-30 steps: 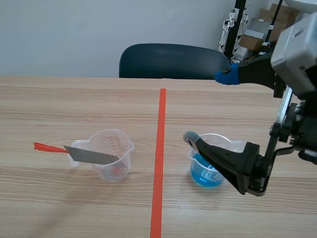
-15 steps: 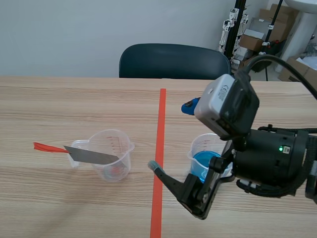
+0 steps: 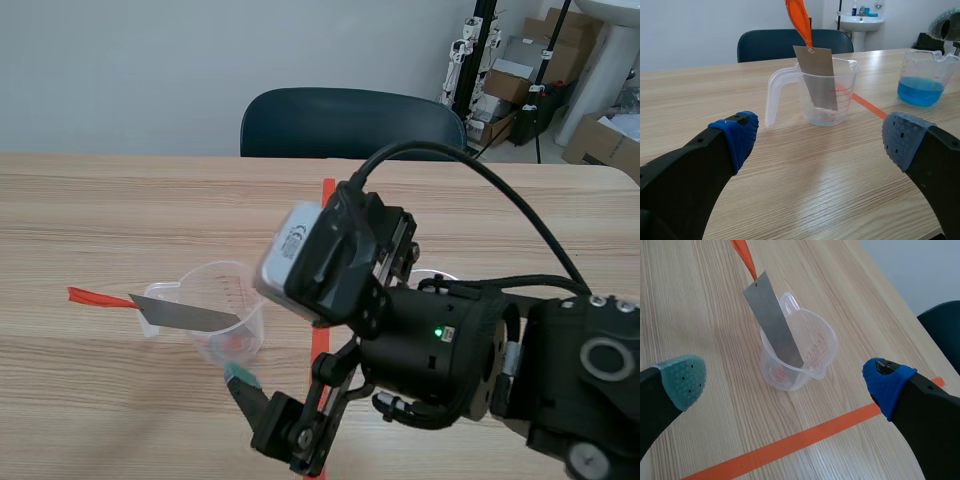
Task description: Do the redox reaction experiment. lift the metal plate out of the left beaker
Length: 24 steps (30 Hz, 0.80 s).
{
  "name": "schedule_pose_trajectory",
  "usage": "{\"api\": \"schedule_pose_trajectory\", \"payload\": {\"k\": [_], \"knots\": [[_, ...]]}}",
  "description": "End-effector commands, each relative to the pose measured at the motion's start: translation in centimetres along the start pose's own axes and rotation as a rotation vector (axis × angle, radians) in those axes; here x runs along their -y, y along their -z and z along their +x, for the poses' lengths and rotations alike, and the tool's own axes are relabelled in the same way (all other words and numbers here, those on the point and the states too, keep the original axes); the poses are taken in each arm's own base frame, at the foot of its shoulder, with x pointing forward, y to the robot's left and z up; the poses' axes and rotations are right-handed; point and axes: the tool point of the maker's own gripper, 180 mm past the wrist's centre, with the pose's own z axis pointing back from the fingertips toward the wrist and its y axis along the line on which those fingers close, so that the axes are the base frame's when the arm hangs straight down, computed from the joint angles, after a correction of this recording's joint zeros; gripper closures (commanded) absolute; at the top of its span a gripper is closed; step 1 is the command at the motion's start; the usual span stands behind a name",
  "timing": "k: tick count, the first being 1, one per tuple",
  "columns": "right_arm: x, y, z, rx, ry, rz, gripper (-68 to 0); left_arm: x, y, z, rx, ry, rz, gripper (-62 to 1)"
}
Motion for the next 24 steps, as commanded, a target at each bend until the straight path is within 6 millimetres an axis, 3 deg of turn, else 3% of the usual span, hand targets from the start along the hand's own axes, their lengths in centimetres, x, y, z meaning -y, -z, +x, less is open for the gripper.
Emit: {"api": "schedule_pose_trajectory", "payload": {"k": [1, 16, 24], "knots": [[1.1, 0.6, 0.6, 0.011, -0.037, -0.026, -67.9, -0.2, 0.0, 1.0, 0.049, 0.002, 0.000, -52.3], [1.3, 4.4, 0.2, 0.043, -0.106, 0.011, -67.9, -0.2, 0.0, 1.0, 0.049, 0.002, 0.001, -52.3], [-1.5, 6.2, 1.0, 0.087, -0.117, 0.100, -67.9, -0.2, 0.0, 1.0, 0.049, 0.001, 0.001, -52.3]]}}
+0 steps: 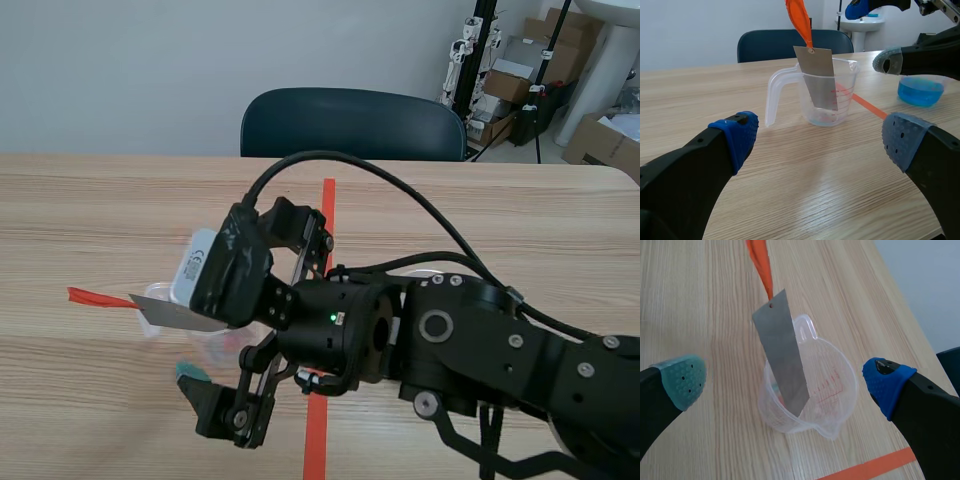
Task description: Do the redox reaction experiment. lift the metal plate out of the left beaker
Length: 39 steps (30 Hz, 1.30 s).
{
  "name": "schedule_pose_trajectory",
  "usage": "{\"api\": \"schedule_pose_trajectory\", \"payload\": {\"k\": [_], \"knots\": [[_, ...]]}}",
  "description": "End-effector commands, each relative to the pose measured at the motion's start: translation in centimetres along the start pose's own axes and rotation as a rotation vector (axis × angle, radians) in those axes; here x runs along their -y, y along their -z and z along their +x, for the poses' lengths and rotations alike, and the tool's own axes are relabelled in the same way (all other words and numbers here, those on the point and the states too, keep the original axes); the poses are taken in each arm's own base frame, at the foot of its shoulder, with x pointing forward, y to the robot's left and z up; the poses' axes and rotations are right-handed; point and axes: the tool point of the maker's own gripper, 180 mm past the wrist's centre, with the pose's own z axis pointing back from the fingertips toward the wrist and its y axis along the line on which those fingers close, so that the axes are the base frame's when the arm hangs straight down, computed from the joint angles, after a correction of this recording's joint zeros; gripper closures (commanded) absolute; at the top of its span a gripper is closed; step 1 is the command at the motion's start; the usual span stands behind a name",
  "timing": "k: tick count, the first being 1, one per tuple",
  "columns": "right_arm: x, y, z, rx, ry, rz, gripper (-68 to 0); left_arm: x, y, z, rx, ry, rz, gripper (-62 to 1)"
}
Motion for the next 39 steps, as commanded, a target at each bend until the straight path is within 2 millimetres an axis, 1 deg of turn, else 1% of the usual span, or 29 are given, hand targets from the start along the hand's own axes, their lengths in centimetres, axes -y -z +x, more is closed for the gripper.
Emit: {"api": "schedule_pose_trajectory", "payload": {"k": [1, 4, 8, 12, 15, 22, 28, 33, 39], "knots": [[0.1, 0.5, 1.4, 0.044, 0.006, -0.006, -67.9, -0.2, 0.0, 1.0, 0.049, 0.001, 0.001, -52.3], [-0.3, 1.3, 1.8, 0.054, 0.022, -0.005, -67.9, -0.2, 0.0, 1.0, 0.049, 0.001, 0.001, -52.3], [0.4, 2.2, 1.9, 0.053, 0.043, -0.057, -67.9, -0.2, 0.0, 1.0, 0.049, 0.001, 0.001, -52.3], [0.2, 3.2, 1.9, 0.053, 0.064, -0.064, -67.9, -0.2, 0.0, 1.0, 0.049, 0.001, 0.001, -52.3], [0.6, 3.7, 1.7, 0.043, 0.060, -0.107, -67.9, -0.2, 0.0, 1.0, 0.049, 0.001, 0.001, -52.3], [0.5, 4.5, 1.4, 0.031, 0.046, -0.119, -67.9, -0.2, 0.0, 1.0, 0.049, 0.001, 0.001, -52.3], [0.3, 5.0, 1.6, 0.032, 0.034, -0.121, -67.9, -0.2, 0.0, 1.0, 0.049, 0.002, 0.001, -52.3], [0.6, 5.3, 1.3, 0.021, 0.042, -0.144, -67.9, -0.2, 0.0, 1.0, 0.049, 0.002, 0.001, -52.3], [0.1, 6.0, 1.0, 0.008, 0.059, -0.139, -67.9, -0.2, 0.0, 0.8, 0.037, 0.002, 0.001, -52.3]]}}
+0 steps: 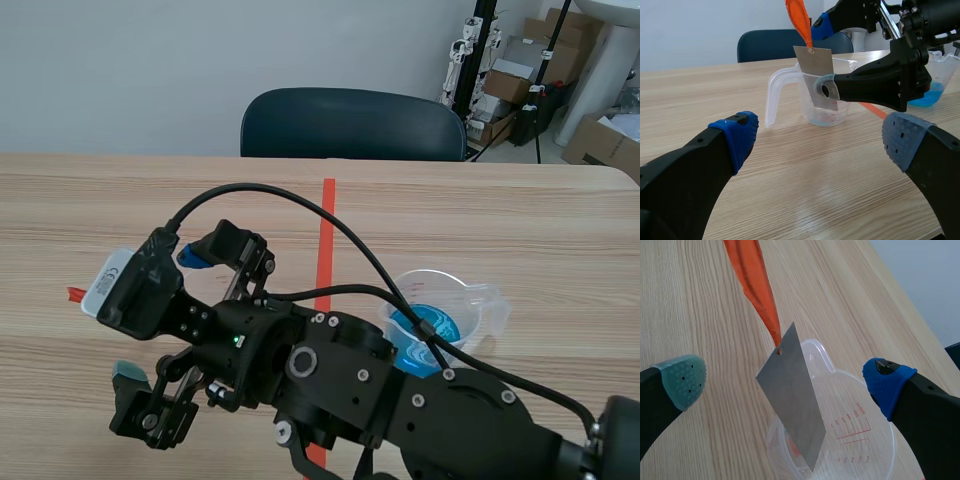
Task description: Do the redox reaction experiment. lift the metal plate out of the left beaker
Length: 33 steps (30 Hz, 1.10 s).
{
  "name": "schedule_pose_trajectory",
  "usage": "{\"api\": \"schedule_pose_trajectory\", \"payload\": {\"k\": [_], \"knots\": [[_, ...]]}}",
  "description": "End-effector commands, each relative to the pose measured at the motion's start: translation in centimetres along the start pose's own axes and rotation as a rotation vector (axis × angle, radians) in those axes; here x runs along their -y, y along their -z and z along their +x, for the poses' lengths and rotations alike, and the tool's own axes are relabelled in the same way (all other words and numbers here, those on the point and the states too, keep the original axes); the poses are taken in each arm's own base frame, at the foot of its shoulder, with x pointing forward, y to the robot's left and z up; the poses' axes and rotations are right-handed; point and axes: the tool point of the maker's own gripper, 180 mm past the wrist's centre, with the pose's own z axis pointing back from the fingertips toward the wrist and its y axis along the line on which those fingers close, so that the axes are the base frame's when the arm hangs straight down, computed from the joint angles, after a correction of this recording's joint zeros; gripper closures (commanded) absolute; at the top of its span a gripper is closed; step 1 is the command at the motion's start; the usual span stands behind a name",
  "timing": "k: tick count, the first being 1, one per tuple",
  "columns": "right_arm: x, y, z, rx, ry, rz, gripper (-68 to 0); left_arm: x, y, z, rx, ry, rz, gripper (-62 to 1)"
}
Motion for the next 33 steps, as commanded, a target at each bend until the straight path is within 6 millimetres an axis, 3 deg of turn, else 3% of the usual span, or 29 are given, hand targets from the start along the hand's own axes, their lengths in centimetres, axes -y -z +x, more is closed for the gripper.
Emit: {"api": "schedule_pose_trajectory", "payload": {"k": [1, 5, 13, 24, 33], "knots": [[0.76, 0.49, 1.26, 0.036, 0.007, -0.023, -67.9, -0.22, 0.00, 0.79, 0.037, 0.002, 0.001, -52.3], [0.70, 0.60, 1.43, 0.040, 0.009, -0.024, -66.1, -0.22, -0.02, 0.84, 0.040, -0.001, 0.001, -52.3], [0.73, 0.76, 1.92, 0.055, 0.012, -0.025, -47.1, -0.23, 0.00, 0.85, 0.041, -0.001, 0.001, -52.3], [0.88, 0.75, 1.90, 0.055, 0.012, -0.033, -30.4, -0.23, 0.00, 0.84, 0.040, -0.001, 0.001, -52.3], [0.88, 0.75, 1.90, 0.055, 0.012, -0.033, -21.0, -0.23, 0.00, 0.84, 0.040, -0.001, 0.001, -52.3]]}}
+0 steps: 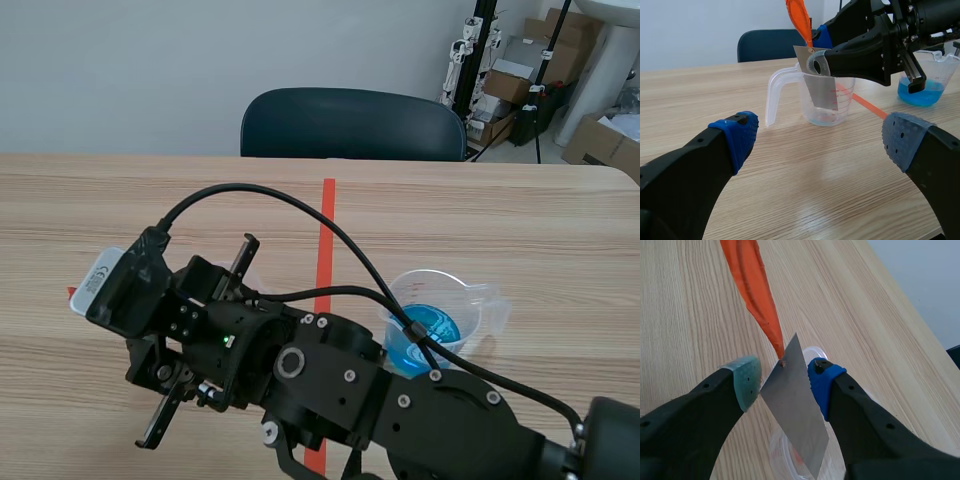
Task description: Do the redox reaction experiment. lift the metal plate out of the left beaker
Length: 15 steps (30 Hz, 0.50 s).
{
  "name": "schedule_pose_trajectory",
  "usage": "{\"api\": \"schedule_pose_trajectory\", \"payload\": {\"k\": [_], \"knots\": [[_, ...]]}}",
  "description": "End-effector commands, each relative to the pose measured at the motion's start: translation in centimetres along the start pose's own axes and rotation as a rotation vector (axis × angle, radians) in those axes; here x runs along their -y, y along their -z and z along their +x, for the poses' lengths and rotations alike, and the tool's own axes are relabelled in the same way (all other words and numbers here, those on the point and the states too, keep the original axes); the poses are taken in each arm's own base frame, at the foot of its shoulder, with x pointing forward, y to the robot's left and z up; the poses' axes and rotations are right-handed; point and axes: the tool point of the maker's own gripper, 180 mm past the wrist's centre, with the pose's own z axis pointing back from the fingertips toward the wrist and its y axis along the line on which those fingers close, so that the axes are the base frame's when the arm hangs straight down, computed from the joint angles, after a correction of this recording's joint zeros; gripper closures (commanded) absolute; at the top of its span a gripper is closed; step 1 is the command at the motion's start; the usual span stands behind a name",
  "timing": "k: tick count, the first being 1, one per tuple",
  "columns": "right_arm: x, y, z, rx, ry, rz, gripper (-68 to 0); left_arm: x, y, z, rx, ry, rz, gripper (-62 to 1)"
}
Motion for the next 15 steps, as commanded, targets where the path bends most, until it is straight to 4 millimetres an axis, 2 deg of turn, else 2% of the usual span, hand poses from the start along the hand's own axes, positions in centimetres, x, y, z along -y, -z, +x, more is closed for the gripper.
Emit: {"api": "schedule_pose_trajectory", "payload": {"k": [1, 9, 15], "knots": [[0.97, 0.35, 1.44, 0.043, 0.002, -0.027, -20.3, -0.22, 0.00, 0.84, 0.040, -0.001, 0.001, -52.3], [1.21, 0.34, 1.15, 0.027, 0.002, -0.039, -20.1, -0.22, 0.00, 0.84, 0.040, -0.001, 0.001, -52.3], [1.48, 0.32, 1.11, 0.027, 0.002, -0.051, -11.3, -0.22, 0.00, 0.84, 0.040, -0.001, 0.001, -52.3]]}}
